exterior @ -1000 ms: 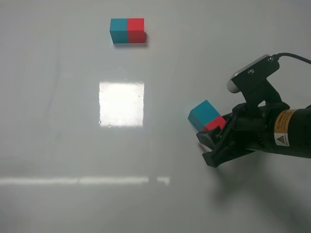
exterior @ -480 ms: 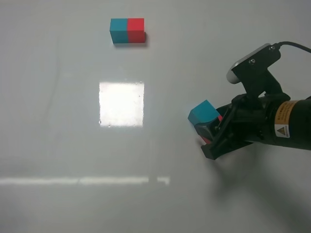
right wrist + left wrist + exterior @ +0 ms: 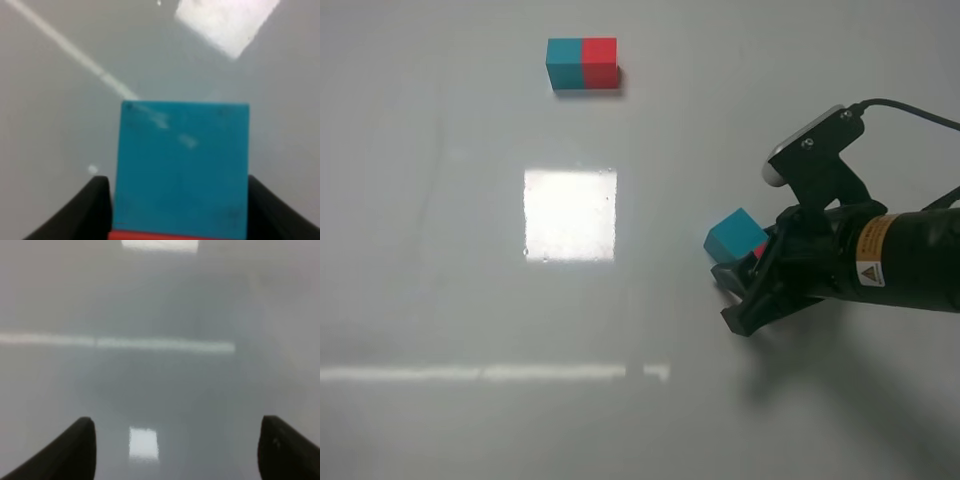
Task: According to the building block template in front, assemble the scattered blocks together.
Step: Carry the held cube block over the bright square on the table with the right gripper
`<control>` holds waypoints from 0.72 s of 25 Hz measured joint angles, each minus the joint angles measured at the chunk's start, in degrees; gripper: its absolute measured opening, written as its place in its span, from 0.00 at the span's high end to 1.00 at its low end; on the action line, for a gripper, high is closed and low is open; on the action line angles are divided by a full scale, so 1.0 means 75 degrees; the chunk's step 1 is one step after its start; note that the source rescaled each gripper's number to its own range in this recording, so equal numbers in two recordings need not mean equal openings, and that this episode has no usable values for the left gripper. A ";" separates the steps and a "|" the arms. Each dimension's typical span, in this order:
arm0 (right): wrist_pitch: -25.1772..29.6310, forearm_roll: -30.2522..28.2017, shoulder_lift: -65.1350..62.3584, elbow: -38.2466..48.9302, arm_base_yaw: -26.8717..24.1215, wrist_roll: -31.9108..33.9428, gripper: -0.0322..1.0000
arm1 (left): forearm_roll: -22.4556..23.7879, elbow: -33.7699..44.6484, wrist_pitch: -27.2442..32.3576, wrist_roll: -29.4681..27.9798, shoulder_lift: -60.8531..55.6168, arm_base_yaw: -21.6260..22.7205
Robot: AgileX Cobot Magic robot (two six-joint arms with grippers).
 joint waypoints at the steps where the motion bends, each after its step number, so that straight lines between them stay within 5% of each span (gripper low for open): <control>1: 0.0015 -0.0009 0.0011 -0.0029 0.0000 0.0000 0.60 | 0.0000 0.0000 0.0000 0.0000 0.0000 0.0000; 3: 0.0086 -0.0015 0.0016 -0.0054 0.0000 0.0000 0.92 | 0.0000 0.0000 0.0000 0.0000 0.0000 0.0000; 12: 0.0441 0.0250 0.0013 -0.0207 0.0041 -0.0315 0.92 | 0.0000 0.0000 0.0000 0.0000 0.0000 0.0000; 18: 0.1505 0.0789 -0.0115 -0.1254 0.0740 -0.1716 0.92 | 0.0000 0.0000 0.0000 0.0000 0.0000 0.0000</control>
